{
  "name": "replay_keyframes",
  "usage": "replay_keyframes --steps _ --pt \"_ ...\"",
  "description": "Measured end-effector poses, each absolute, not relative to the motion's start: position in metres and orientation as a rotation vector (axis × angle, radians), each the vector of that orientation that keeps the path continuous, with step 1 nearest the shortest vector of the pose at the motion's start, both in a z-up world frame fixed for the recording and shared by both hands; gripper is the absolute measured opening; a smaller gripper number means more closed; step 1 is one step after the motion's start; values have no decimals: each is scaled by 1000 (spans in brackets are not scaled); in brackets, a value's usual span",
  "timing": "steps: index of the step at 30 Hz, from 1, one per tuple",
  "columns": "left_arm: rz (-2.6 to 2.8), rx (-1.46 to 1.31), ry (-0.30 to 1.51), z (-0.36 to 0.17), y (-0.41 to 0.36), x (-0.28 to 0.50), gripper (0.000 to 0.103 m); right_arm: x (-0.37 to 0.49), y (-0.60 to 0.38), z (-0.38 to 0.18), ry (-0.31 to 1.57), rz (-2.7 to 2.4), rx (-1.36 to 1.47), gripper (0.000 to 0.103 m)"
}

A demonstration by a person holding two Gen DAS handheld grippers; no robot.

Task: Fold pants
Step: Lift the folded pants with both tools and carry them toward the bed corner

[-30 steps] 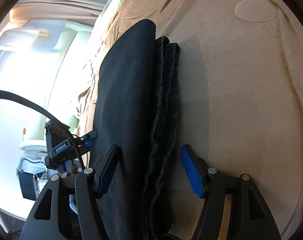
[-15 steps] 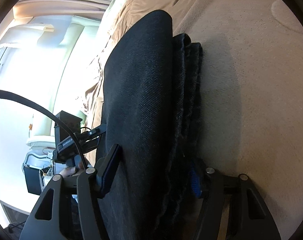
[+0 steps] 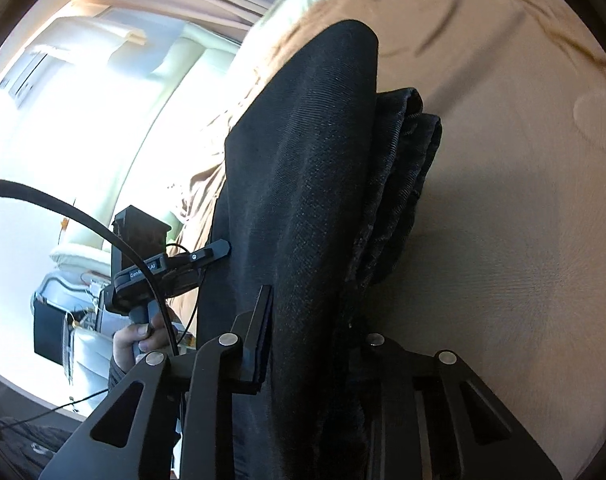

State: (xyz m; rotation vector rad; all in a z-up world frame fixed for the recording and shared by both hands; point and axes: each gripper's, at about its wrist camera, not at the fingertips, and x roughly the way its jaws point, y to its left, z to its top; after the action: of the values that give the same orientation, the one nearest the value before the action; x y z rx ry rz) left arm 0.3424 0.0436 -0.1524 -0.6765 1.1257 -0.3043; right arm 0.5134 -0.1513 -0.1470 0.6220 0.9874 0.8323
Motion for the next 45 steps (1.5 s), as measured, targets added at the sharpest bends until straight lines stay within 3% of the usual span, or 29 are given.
replay_keyframes --steps 20,45 --pt "-489 -612 941 -52 -4 306 30 418 -220 -64 732 724 517 22" --pt "-765 -438 873 49 -201 313 30 292 -388 -17 521 505 454 21"
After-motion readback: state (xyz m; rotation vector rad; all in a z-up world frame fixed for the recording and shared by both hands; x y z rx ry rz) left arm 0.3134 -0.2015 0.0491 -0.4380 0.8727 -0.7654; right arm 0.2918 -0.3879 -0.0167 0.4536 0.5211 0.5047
